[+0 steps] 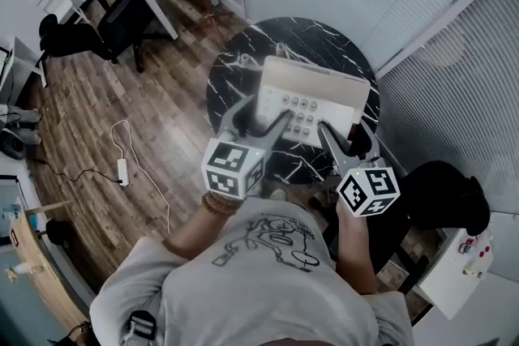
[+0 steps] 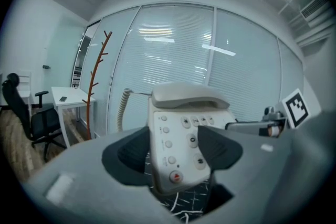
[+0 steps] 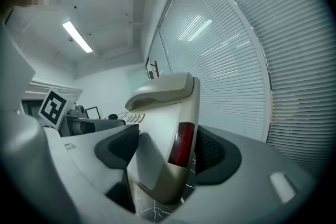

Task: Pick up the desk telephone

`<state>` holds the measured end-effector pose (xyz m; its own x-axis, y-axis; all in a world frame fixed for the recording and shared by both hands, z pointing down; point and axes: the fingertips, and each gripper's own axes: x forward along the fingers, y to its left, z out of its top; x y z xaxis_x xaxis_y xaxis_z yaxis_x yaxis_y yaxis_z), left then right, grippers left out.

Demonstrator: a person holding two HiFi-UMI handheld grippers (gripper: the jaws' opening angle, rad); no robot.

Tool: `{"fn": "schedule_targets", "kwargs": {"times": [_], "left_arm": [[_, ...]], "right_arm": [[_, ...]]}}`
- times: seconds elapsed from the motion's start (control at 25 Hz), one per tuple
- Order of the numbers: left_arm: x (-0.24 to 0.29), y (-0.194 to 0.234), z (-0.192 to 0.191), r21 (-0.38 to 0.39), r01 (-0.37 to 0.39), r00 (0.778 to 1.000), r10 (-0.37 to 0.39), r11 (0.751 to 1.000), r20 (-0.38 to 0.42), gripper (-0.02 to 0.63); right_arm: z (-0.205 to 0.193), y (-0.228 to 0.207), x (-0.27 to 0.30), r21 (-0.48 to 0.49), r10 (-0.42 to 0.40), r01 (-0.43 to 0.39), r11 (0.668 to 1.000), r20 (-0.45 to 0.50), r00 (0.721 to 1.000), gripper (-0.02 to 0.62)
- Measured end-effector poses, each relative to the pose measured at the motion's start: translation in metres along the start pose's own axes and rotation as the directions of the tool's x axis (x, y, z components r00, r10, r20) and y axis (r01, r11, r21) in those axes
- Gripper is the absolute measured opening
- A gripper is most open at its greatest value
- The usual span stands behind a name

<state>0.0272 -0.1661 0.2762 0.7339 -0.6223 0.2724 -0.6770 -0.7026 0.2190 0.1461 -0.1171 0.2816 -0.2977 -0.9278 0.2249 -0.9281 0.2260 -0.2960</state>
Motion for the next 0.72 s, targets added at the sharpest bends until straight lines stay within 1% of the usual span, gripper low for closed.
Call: {"fn": "schedule_targets", "kwargs": {"times": [0.72], "left_arm": [[0.0042, -0.0022, -0.0094, -0.014, -0.002, 1.0, 0.002, 1.0, -0.011, 0.288]], "right_arm": [[-0.0063, -0.0057, -0.0013, 0.007, -0.003, 0.003, 1.0, -0.002, 1.0, 0.331]]}}
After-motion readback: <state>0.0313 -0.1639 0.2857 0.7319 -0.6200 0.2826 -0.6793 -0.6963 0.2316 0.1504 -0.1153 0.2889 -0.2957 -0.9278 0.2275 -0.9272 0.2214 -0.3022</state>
